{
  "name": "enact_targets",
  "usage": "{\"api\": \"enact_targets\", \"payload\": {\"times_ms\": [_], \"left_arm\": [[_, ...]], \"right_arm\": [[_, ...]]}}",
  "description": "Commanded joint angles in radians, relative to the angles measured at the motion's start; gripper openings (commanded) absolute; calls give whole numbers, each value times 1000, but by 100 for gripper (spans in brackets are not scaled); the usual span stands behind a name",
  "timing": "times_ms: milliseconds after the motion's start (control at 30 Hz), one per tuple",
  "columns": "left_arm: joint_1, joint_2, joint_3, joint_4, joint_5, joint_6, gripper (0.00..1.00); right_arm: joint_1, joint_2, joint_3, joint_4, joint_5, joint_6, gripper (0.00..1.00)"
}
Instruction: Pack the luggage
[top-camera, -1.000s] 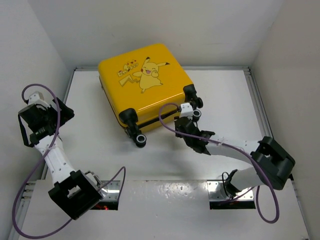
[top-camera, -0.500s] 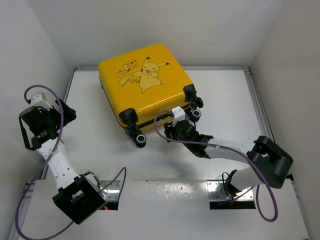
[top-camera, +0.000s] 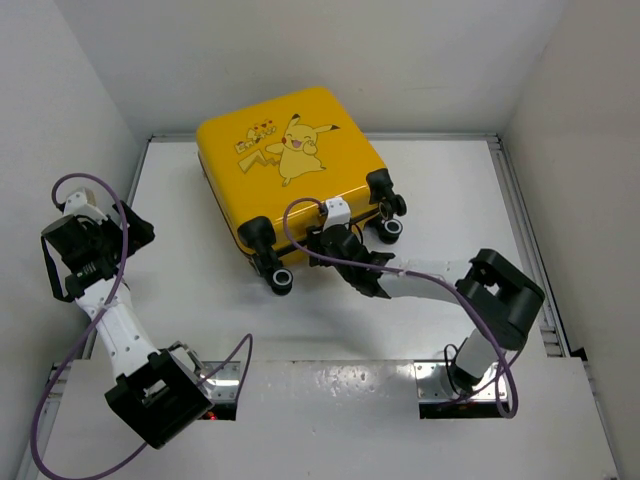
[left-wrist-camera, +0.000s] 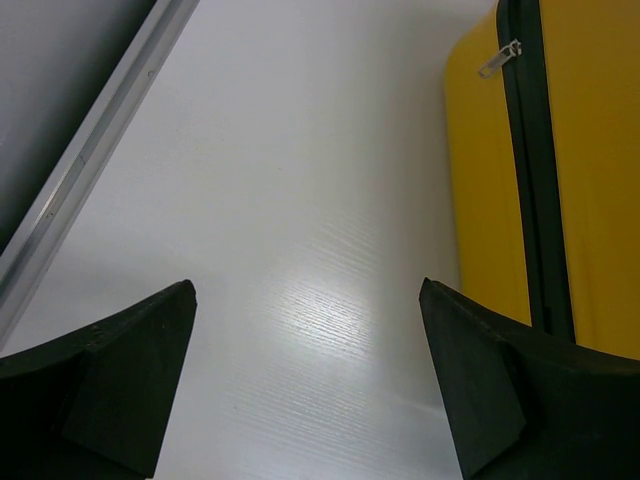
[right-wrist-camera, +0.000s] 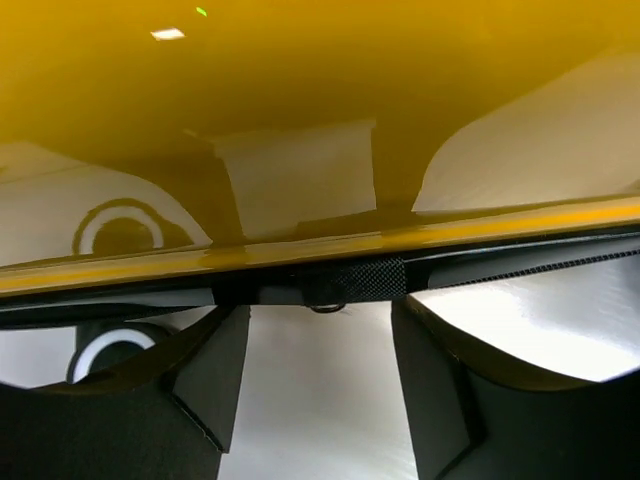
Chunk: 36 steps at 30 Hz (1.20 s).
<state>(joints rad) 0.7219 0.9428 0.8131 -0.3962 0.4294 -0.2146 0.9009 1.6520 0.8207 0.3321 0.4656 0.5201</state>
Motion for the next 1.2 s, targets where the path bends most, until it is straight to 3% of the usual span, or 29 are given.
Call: {"api": "enact_targets", "payload": {"times_ms": [0,333,900,1033,1167], "left_arm": [[11,1,0,34,-3,0,100],[11,21,-9,63,6,-19,100],[11,11,-19,63,25,-19,100],[11,11,-19,63,35,-9,100],[11,2,-19,63,81,14,100]], "right_arm": [[-16,15,50,-21,68,53,59],[-74,-29,19,-68,111,68,47],[-77,-135,-110,2,19,-6,44],[-79,-155,-135,28,-92,-28,43],[-97,-169,-170,96,-244,-54,49]]}}
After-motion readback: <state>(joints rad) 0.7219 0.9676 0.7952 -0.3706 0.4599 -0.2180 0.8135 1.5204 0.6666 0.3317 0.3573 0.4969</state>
